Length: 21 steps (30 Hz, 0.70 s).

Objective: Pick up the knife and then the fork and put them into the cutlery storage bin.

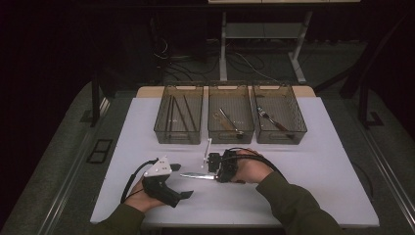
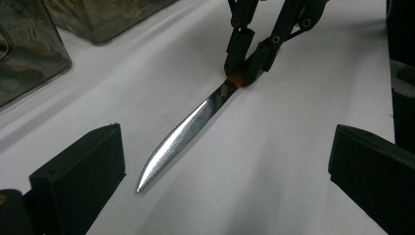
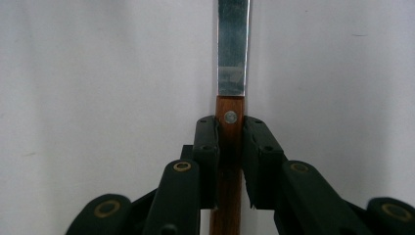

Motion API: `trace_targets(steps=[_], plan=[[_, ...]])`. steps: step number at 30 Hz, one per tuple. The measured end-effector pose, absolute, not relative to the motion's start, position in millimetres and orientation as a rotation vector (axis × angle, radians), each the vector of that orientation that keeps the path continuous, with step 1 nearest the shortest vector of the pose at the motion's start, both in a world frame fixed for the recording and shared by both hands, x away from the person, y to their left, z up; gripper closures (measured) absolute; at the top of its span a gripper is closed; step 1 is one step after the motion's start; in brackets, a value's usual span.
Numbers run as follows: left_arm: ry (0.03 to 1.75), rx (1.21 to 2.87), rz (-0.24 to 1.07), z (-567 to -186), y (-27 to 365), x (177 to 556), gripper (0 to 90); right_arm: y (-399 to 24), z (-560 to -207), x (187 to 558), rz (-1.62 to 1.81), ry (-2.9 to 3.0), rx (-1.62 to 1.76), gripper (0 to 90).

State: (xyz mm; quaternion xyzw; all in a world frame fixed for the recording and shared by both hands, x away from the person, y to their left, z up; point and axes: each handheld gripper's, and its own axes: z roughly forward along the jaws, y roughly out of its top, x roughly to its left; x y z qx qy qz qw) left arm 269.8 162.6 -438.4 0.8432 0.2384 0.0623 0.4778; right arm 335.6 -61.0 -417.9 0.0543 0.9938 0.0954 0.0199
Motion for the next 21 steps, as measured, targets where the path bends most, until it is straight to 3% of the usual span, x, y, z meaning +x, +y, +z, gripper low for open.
trace_targets(steps=[21], plan=[[0.578,2.068,0.156,-438.4,163.4,270.8,0.0,-93.2,-408.6,343.0,0.468,3.069,0.329,77.5]])
